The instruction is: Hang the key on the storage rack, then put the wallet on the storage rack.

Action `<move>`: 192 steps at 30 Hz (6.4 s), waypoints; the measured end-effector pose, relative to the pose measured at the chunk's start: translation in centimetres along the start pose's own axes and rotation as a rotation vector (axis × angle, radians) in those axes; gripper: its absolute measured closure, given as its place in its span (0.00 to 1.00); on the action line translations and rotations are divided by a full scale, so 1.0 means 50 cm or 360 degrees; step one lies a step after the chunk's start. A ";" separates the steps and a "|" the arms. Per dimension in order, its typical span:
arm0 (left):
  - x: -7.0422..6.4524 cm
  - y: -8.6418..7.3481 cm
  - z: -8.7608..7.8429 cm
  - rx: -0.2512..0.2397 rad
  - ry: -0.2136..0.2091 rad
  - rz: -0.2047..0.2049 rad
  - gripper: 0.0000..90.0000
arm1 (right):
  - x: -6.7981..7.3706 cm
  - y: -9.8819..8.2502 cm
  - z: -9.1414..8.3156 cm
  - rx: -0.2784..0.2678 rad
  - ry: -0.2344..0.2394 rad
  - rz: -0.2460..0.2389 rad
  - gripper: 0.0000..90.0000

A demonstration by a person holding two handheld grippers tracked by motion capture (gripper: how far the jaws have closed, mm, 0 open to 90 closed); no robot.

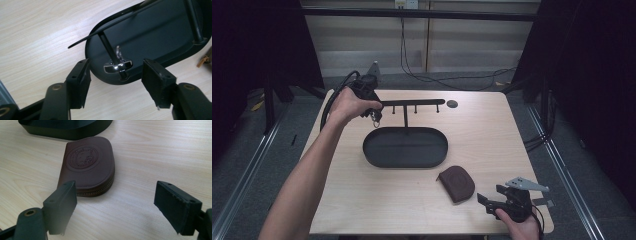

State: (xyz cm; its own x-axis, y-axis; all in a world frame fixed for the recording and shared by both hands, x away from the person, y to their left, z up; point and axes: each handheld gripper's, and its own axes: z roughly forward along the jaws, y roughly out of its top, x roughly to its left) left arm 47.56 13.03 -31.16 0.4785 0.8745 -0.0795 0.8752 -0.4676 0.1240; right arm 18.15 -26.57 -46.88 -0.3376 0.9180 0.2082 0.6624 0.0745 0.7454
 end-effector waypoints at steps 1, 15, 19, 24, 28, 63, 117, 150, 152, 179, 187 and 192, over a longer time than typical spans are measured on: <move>0.004 -0.002 -0.002 -0.0005 -0.0008 0.0000 0.44 | -0.001 0.001 0.001 0.0001 0.0002 0.0005 0.20; 0.021 -0.062 -0.015 -0.0078 -0.0078 0.0075 0.27 | 0.000 0.000 0.001 0.0009 0.0000 -0.0002 0.20; 0.021 -0.086 -0.017 -0.0149 -0.0077 0.0077 0.25 | 0.001 0.000 0.001 0.0010 0.0003 -0.0010 0.20; 0.014 -0.102 -0.021 -0.0209 -0.0122 0.0125 0.23 | 0.001 0.000 0.003 0.0012 -0.0003 -0.0003 0.20; 0.013 -0.121 -0.020 -0.0266 -0.0172 0.0171 0.22 | 0.001 0.000 0.002 0.0007 -0.0004 -0.0001 0.20; 0.019 -0.322 0.081 -0.0692 -0.0261 0.0310 0.23 | -0.003 0.003 0.005 0.0042 0.0016 0.0020 0.21; 0.007 -0.595 0.219 -0.1175 -0.0525 0.0305 0.19 | 0.031 0.128 0.048 0.0357 0.0286 -0.0031 0.31; 0.027 -0.593 0.230 -0.1143 -0.0518 0.0238 0.19 | 0.040 0.218 0.216 0.1168 0.0121 -0.0109 0.26; 0.027 -0.593 0.230 -0.1132 -0.0523 0.0243 0.19 | 0.040 0.218 0.223 0.1188 0.0124 -0.0111 0.26; 0.033 -0.595 0.226 -0.1151 -0.0546 0.0255 0.19 | 0.043 0.241 0.222 0.1224 0.0087 -0.0077 0.61; 0.033 -0.594 0.228 -0.1141 -0.0555 0.0261 0.19 | 0.047 0.258 0.205 0.1195 0.0029 -0.0109 0.76; 0.036 -0.595 0.226 -0.1152 -0.0536 0.0247 0.19 | 0.050 0.271 0.196 0.1198 0.0015 -0.0111 0.82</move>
State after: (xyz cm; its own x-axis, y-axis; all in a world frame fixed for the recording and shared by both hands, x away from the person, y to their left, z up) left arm 23.19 27.04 -46.14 0.6872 0.6671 -0.2877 0.5894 -0.2805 0.7576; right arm 32.82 -19.46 -42.49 -0.3991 0.8982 0.1844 0.9160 0.3816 0.1240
